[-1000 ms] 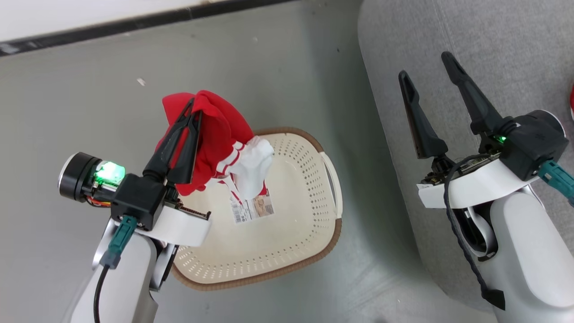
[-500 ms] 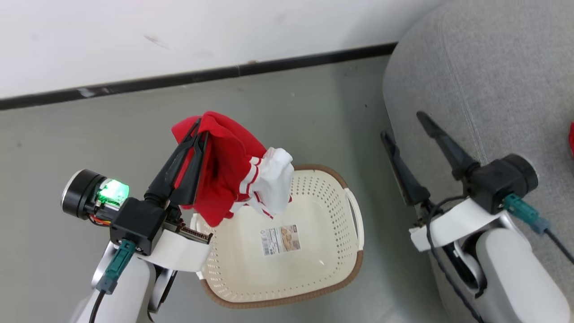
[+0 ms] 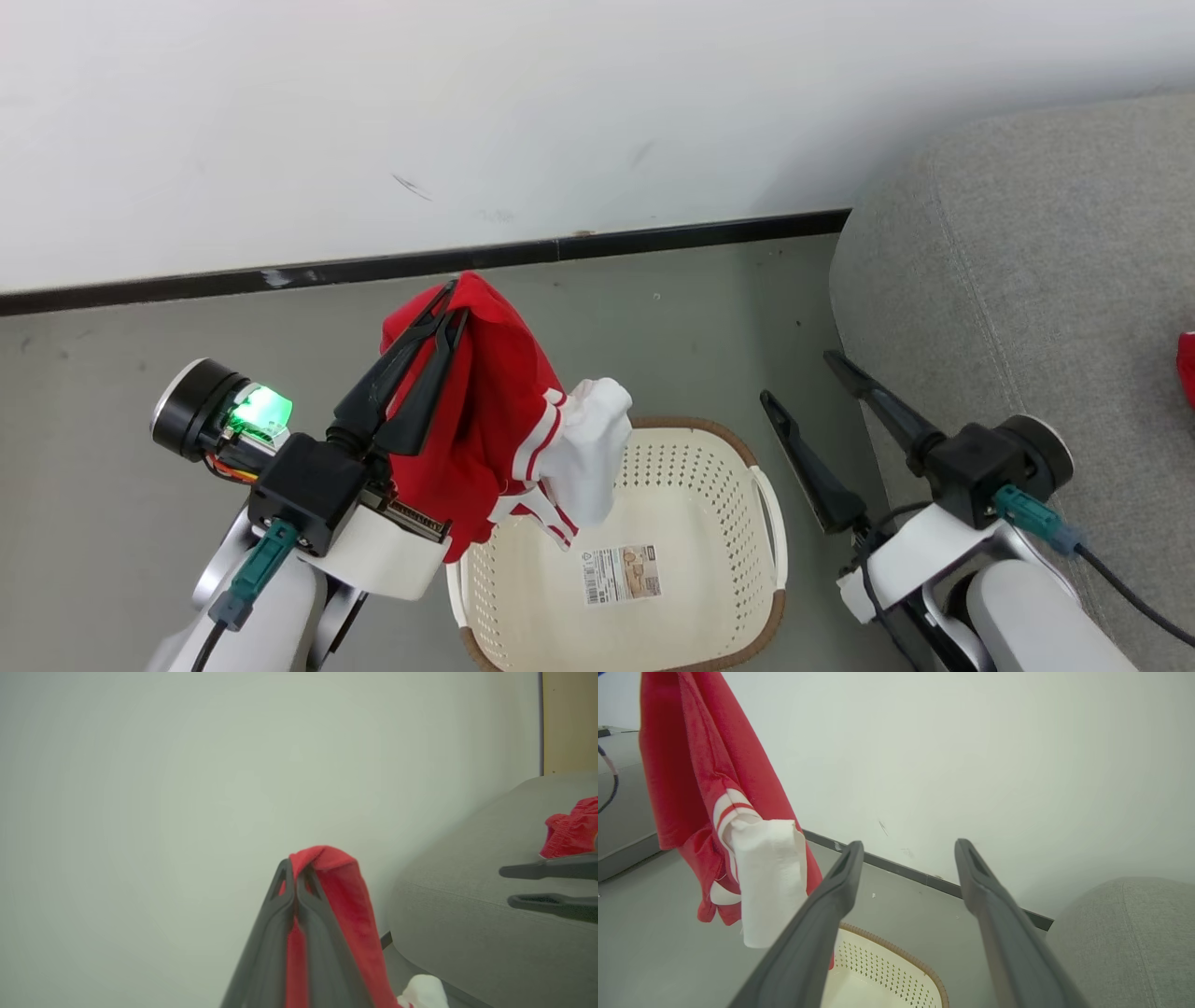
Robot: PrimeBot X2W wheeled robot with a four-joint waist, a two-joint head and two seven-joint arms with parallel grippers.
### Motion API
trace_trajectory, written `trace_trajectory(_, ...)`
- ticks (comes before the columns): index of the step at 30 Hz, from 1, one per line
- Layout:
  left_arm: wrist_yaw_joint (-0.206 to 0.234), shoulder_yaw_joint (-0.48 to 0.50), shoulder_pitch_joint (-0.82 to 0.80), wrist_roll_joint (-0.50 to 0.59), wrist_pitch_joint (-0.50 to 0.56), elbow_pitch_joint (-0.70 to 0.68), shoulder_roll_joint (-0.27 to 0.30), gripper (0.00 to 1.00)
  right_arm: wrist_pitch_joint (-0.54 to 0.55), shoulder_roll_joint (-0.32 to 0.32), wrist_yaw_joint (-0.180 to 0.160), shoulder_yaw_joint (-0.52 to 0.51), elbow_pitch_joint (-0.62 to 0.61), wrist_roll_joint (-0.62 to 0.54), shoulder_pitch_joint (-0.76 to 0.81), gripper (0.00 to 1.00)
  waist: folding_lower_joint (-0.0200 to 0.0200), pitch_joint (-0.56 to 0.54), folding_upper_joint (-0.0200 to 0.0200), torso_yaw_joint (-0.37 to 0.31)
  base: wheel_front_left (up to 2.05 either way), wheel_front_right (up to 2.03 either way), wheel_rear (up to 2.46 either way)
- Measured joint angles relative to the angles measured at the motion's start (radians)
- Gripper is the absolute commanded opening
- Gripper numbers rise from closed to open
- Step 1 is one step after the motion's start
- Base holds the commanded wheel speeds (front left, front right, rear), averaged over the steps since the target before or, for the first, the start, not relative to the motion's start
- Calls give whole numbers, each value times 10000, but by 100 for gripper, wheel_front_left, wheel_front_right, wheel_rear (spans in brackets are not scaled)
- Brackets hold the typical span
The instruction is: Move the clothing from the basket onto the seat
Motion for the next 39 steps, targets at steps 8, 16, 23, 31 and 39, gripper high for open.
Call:
trace_trajectory(8,-245,-284,-1,0,0,-77,88,0,0,-270,0,1011,153,466,581,100,0,-787,0,217,0,0,0)
trace_trajectory(16,-431,-729,-10,-19,13,-165,67,0,2,-558,0,2579,295,951,605,100,-1,-1385,0,369,0,0,0)
trace_trajectory(23,-491,-1114,-9,-201,234,-257,-12,0,4,-453,0,3896,694,1695,500,100,-1,-1873,0,547,0,0,0)
trace_trajectory(31,-571,-1486,1,-272,533,-497,-155,0,4,-79,0,4414,1517,2311,-242,100,-1,-2270,0,823,0,0,0)
trace_trajectory(39,-598,-1776,7,-353,719,-750,-199,0,4,274,2,4986,2313,2504,-953,100,-1,-2507,0,1173,0,0,0)
